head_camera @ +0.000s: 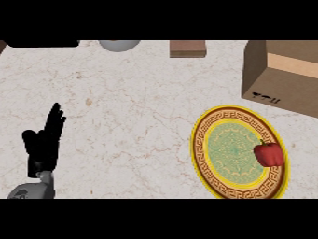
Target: Pick the croissant from the plate and place it in the cardboard box
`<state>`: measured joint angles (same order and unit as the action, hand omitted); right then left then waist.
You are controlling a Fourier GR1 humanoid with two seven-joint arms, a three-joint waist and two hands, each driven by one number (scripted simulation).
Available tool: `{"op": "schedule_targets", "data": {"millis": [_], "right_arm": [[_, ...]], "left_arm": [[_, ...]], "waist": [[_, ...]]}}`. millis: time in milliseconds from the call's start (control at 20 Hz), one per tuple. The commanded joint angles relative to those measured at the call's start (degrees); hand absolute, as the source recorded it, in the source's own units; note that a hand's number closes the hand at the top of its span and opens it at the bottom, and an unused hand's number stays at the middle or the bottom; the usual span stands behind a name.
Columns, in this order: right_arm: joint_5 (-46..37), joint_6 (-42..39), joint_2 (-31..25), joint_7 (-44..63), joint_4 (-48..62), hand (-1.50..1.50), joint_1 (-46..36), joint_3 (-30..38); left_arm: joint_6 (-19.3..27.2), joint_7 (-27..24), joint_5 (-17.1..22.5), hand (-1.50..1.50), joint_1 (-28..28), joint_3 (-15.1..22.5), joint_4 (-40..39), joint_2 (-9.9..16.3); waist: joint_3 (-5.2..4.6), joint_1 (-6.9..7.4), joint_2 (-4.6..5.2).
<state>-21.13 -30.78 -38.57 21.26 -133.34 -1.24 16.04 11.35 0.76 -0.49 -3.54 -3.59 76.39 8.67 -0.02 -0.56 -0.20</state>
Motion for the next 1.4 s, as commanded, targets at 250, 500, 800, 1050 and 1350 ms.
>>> {"op": "schedule_targets", "data": {"millis": [250, 500, 800, 1050, 1350], "right_arm": [[1.61, 0.13, -5.31, -6.69, 19.3, 1.5, -14.02, 8.69], [-4.19, 5.76, -4.82, -12.95, 34.84, 1.5, -20.94, 4.0], [-7.33, 10.41, -3.39, -21.31, 52.63, 1.5, -30.25, -0.36], [-12.36, 16.63, -3.6, -31.1, 72.57, 1.5, -38.01, -1.72], [-19.49, 25.43, 0.14, -32.25, 89.9, 1.5, -45.61, -3.99]], "left_arm": [[-0.22, 0.2, -0.44, 0.0, -0.18, 0.07, -0.35, -0.69], [-2.1, 2.14, 0.82, 0.0, -3.24, -1.2, -0.15, 1.01], [1.1, 0.51, -2.35, 0.0, -3.31, 1.36, -1.83, -2.54], [-1.89, 1.12, -0.47, 0.0, -3.58, -0.07, -2.21, -0.57], [-0.46, 2.52, -2.19, 0.0, -3.72, 1.49, -0.5, -1.48]], "waist": [[0.02, 1.11, 0.26], [0.03, 1.72, 0.44], [0.03, 1.72, 0.52], [0.06, 2.51, 0.77], [0.1, 3.36, 0.94]]}}
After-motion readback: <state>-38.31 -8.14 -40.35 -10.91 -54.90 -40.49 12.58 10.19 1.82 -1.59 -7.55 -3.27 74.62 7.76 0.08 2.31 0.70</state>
